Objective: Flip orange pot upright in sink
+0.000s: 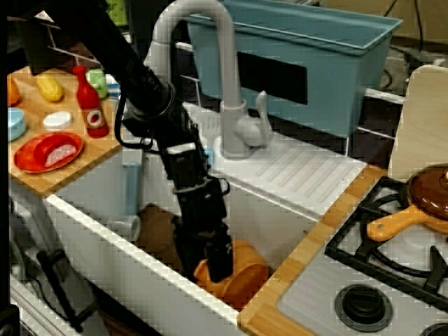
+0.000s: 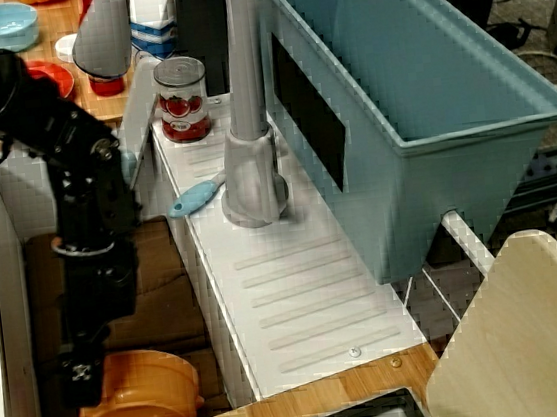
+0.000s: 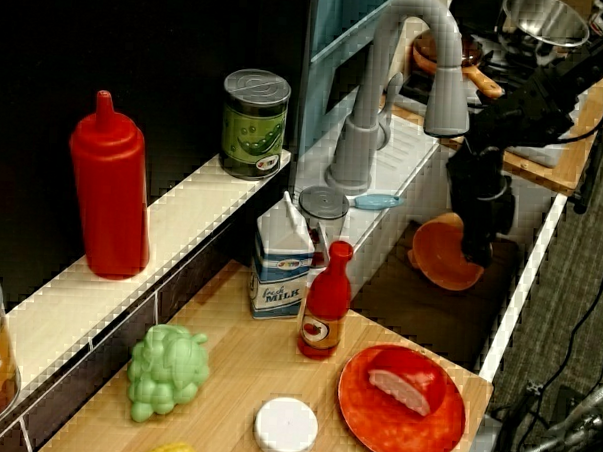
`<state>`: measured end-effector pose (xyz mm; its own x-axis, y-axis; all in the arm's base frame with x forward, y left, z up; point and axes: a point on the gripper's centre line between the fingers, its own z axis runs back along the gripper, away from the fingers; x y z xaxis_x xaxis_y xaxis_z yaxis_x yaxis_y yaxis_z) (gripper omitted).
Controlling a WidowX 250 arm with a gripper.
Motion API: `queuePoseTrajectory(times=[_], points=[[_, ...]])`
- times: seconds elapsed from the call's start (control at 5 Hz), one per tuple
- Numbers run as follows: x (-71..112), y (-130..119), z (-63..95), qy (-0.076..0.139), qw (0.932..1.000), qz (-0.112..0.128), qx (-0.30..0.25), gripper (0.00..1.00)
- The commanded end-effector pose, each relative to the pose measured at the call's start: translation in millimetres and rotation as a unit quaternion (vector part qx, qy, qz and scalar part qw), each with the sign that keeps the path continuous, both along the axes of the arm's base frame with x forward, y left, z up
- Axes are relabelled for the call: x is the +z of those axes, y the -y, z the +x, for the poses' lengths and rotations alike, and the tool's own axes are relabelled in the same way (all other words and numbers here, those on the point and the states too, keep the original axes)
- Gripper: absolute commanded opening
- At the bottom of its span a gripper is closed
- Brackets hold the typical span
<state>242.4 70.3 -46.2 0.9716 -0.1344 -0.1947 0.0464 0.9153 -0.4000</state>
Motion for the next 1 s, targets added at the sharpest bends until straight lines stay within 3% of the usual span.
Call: queuePoseTrajectory(times=[0.0, 0.2, 0.6, 0.8], points=[[12.1, 9.3, -10.8, -0.010, 0.9994, -0.031, -0.015, 1.00], [29.2, 4.3, 1.9, -0.007, 0.9989, -0.045, -0.011, 1.00], [31.0, -7.4, 10.8, -0.003, 0.9992, -0.040, 0.006, 1.00], [33.4, -4.9, 11.8, 0.019, 0.9998, 0.001, 0.007, 1.00]])
